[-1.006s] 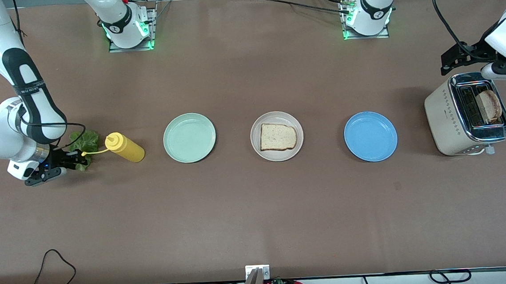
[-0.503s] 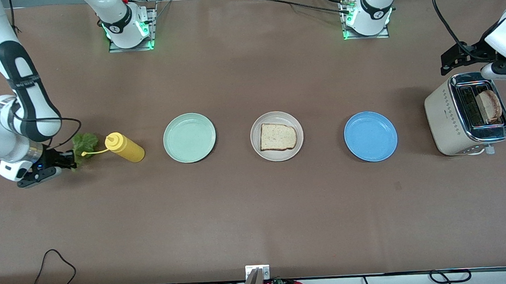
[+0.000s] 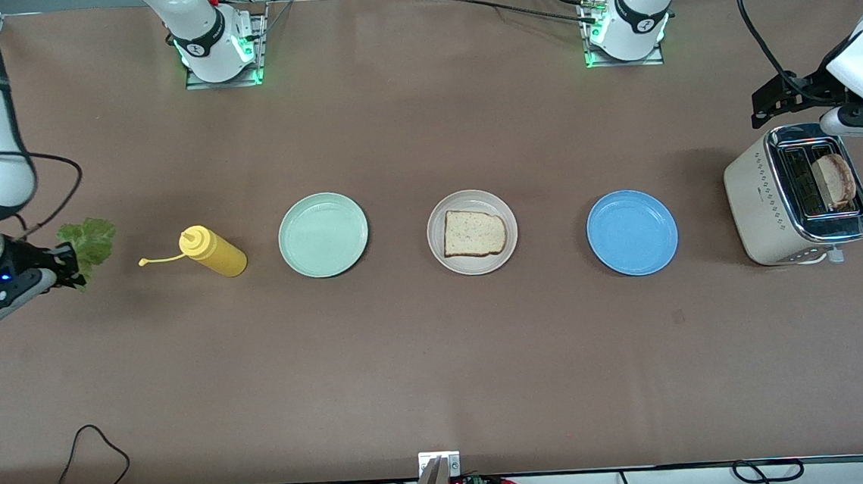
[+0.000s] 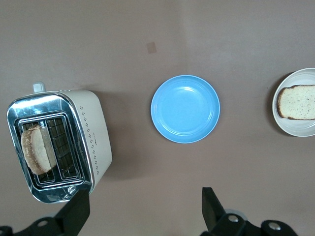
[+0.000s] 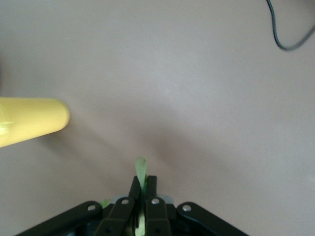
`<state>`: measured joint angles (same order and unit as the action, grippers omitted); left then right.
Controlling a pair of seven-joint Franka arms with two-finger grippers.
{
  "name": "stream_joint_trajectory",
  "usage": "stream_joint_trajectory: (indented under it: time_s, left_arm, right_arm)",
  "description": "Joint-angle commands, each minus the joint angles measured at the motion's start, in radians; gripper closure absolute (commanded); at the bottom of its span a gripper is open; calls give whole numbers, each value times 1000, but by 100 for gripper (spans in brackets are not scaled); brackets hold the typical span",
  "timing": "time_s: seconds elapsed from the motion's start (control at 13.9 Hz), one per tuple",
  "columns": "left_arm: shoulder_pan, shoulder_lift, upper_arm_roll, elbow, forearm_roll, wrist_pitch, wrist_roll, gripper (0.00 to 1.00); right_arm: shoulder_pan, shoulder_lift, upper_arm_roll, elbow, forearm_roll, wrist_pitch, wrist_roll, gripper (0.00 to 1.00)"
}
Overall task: Make sandwich in beige plate with both arms
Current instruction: 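Carry the lettuce onto the bread on the beige plate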
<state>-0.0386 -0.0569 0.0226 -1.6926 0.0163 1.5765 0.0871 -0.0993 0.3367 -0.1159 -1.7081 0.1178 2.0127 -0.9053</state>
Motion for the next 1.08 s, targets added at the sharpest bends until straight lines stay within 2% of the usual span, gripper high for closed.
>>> stream_joint_trajectory:
  time_s: [0.0,0.14,0.29,0.5,0.72,1.01]
  left_arm:
    - [2,9,-3,24,-13,-18,10,0]
    - [2,11,-3,24,-15,-18,10,0]
    - [2,9,-3,24,-13,-18,10,0]
    - [2,9,-3,24,-15,-18,10,0]
    - [0,9,-3,24,-13,-18,10,0]
    - [-1,9,-3,24,-15,-18,8,0]
  right_arm:
    - [38,13,2,151,-49,-179,-119,100]
    - [102,13,2,235,-98,-274,-234,100]
    - [151,13,5,294,-96,-362,-268,100]
    - [266,-2,4,323,-81,-387,-386,100]
    - [363,-2,19,324,44,-378,-396,100]
    - [525,25,45,338,124,-323,-286,100]
